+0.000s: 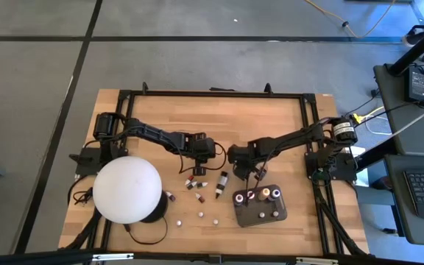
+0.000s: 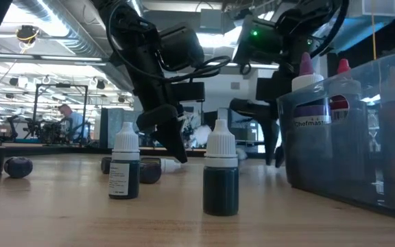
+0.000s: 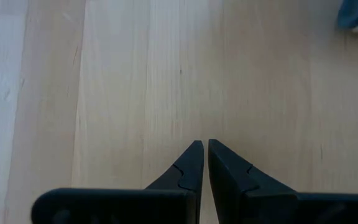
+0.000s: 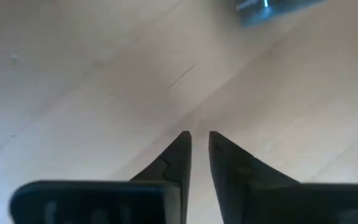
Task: Pick & Place food coloring
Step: Put the large black food coloring bottle into the bin
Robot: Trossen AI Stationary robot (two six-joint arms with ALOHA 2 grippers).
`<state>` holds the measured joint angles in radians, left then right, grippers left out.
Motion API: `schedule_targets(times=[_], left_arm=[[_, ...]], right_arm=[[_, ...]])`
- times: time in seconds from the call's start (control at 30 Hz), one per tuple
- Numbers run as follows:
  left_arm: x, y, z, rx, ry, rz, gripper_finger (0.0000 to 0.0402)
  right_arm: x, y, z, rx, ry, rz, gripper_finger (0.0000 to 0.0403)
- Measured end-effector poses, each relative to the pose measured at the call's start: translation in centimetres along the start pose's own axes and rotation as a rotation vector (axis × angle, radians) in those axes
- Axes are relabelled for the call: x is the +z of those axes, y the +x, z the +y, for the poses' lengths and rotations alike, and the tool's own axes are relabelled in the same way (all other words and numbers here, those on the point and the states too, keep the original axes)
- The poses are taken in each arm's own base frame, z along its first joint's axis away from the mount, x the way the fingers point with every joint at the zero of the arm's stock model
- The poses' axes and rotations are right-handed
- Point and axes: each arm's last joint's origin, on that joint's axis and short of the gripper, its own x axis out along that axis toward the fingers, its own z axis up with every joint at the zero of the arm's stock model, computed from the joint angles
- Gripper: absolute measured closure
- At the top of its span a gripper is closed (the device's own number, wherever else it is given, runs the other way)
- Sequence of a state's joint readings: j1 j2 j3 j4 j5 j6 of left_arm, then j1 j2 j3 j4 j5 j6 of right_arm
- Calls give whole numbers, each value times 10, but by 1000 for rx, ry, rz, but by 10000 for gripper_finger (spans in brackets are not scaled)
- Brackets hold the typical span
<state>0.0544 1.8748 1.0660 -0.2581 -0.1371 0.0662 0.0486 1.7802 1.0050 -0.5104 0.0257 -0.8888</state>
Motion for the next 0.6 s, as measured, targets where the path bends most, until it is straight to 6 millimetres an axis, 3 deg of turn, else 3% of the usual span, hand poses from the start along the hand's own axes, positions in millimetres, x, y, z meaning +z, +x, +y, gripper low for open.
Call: schedule_targets(times=[0.27,0.43,0.6], left_arm=[[0,0,-5,-56,-18,-4,378],[7,-3,-21,-169,97,-77,382],[12,-6,-38,-214,182,-147,377]], right_arm=[[8,-1,-9,-97,-47,-77,238],[11,-2,-14,-156,-83,-111,167],[16,-4,-20,-213,-81,-153,131]])
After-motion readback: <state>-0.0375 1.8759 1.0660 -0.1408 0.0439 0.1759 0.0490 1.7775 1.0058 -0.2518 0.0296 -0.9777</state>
